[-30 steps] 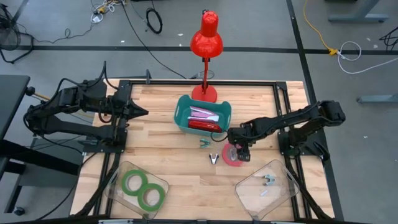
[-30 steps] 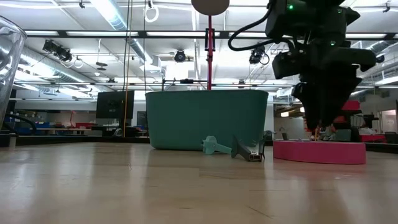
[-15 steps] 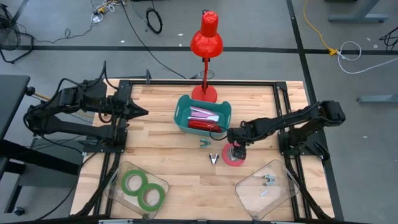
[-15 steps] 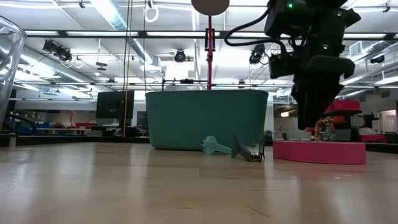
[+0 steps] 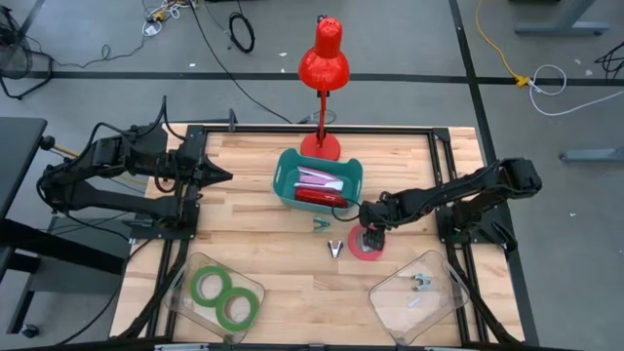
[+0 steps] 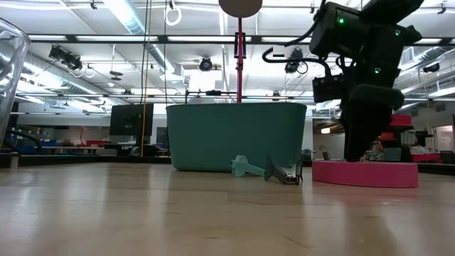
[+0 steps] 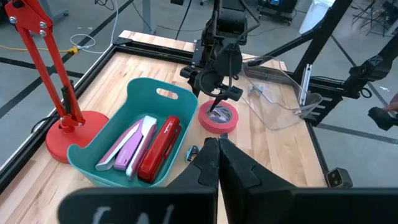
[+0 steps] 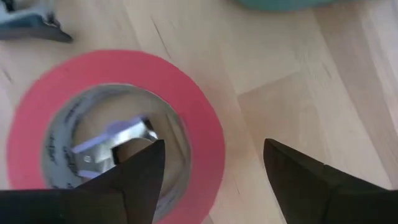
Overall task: Pick and place Stapler, Stapler remover, tape
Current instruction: Put the pink tape in the left transparent bin
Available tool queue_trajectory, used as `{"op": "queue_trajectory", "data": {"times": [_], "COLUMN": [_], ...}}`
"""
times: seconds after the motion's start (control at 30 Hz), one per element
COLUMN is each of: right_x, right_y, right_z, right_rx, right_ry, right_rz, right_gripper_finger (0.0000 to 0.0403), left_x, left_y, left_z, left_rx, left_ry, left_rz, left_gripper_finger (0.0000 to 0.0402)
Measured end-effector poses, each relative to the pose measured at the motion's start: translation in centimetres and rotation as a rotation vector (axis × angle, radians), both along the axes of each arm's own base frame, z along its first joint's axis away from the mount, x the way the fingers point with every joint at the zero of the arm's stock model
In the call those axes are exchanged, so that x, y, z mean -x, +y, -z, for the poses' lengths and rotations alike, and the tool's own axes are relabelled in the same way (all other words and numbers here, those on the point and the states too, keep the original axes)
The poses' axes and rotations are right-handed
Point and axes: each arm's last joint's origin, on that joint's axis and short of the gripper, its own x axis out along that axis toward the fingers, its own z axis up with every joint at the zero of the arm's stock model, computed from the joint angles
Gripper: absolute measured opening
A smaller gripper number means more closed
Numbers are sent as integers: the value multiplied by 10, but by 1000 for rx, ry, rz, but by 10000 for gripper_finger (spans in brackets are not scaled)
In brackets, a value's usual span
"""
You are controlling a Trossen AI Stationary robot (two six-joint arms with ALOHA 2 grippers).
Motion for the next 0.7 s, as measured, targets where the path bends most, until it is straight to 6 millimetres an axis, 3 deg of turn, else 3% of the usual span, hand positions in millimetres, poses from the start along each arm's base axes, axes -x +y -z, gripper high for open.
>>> {"op": "queue_trajectory", "data": {"times": [0.4, 0.7], "right_x": [12, 10], "right_y": [-1, -1], "right_z": [18, 17], "right_rx": [-10, -11], "right_ry": [16, -3], "right_rz": [16, 12], "right_gripper_finger": [266, 172], "left_x": [0, 0], "left_y": [0, 0], "left_z": [0, 0], "left_rx": [10, 9], "left_ry": [0, 0], "left_rz": [-4, -8], "left_gripper_finger": [5, 5]}}
